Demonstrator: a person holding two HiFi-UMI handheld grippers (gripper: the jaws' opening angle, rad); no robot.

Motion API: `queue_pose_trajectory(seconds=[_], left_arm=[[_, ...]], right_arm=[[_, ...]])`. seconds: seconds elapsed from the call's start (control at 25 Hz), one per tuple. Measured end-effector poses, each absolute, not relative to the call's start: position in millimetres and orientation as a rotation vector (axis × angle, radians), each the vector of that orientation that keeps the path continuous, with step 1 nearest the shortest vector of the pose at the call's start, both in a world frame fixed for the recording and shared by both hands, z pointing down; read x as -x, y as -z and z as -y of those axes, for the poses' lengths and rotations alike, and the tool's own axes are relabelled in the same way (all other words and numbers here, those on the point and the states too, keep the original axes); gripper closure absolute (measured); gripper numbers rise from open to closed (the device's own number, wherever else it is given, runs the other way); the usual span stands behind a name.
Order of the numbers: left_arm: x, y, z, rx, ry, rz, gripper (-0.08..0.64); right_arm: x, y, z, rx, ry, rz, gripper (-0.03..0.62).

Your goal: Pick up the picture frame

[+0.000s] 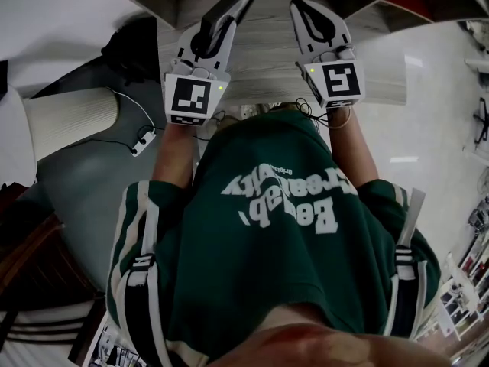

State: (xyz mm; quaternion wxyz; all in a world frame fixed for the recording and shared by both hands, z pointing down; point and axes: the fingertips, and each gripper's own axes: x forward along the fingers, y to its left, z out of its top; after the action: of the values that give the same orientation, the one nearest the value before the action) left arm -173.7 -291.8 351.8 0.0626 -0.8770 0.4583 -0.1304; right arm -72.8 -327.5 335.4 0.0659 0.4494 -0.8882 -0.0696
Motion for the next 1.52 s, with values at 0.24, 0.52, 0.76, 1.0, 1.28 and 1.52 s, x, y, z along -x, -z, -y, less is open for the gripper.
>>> queue_pose_trajectory(seconds=[0.24, 0.52, 0.76, 1.0, 1.28, 1.52], left_arm=[[193, -338, 289, 2.600, 0.297, -1.487, 0.528], [212, -321, 291, 2.489, 0.206, -1.605, 0.528], [205, -318, 292, 2.458, 0.185, -1.562, 0.528], [201, -316, 293, 2.460, 0.168, -1.553, 0.528], [207, -312, 294, 2.452, 0.138, -1.583, 0.528], [210, -312, 296, 2.467, 0.157, -1.607, 0.528]], right_arm=[[88, -332, 318, -1.329, 0.246, 2.673, 0.557], [99, -326, 310, -1.293, 0.382, 2.655, 0.555], [94, -337, 311, -1.295, 0.351, 2.608, 0.557], [95, -336, 311, -1.288, 0.354, 2.611, 0.555], [106, -329, 308, -1.246, 0.466, 2.615, 0.557], [109, -326, 307, -1.251, 0.472, 2.632, 0.557]])
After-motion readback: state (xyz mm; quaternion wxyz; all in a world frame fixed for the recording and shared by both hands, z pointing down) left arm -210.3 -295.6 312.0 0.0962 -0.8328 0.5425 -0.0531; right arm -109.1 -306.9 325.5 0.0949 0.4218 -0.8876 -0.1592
